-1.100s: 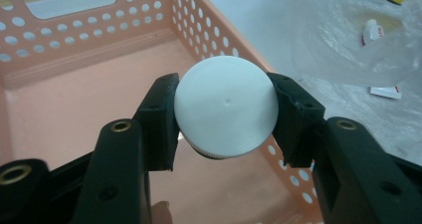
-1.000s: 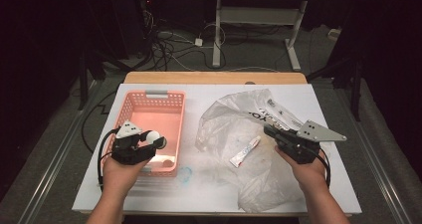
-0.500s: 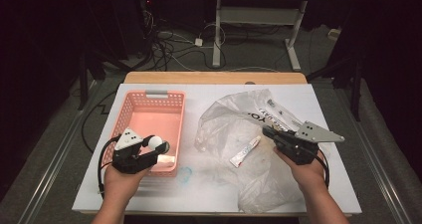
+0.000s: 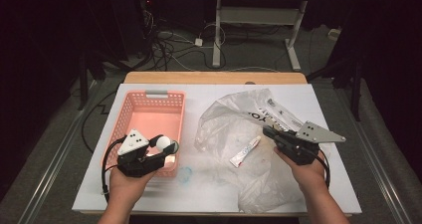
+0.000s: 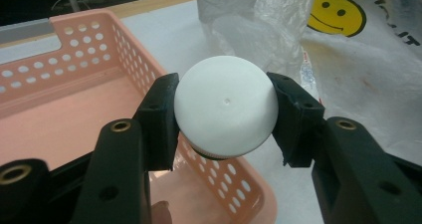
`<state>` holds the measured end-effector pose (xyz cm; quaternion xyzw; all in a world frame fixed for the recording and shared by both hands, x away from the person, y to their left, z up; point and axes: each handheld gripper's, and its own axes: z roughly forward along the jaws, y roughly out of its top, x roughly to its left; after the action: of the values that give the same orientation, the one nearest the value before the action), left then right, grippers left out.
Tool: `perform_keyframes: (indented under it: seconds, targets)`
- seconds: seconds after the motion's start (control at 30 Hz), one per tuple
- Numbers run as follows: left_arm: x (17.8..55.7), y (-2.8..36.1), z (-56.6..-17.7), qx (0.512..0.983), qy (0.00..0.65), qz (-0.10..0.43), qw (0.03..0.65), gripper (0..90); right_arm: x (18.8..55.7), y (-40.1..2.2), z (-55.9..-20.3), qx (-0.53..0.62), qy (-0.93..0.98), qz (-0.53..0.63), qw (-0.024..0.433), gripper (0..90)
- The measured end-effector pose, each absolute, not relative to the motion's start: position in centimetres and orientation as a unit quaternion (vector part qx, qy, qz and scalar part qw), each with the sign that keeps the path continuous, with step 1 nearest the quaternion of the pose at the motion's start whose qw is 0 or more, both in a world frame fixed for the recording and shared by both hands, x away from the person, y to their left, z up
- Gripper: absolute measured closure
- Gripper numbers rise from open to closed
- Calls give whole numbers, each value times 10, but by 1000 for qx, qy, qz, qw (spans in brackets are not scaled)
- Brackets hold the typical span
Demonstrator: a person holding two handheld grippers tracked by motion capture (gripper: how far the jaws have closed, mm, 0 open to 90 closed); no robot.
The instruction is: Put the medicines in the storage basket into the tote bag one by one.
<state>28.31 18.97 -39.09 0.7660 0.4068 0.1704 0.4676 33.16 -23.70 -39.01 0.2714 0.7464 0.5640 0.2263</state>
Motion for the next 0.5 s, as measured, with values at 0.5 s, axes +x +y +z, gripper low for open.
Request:
perform_keyframes:
  seconds: [0.5]
  targets:
    - [275,171,-391,774,380,152,482,490,331,-237,-390,272,745,565,226,900]
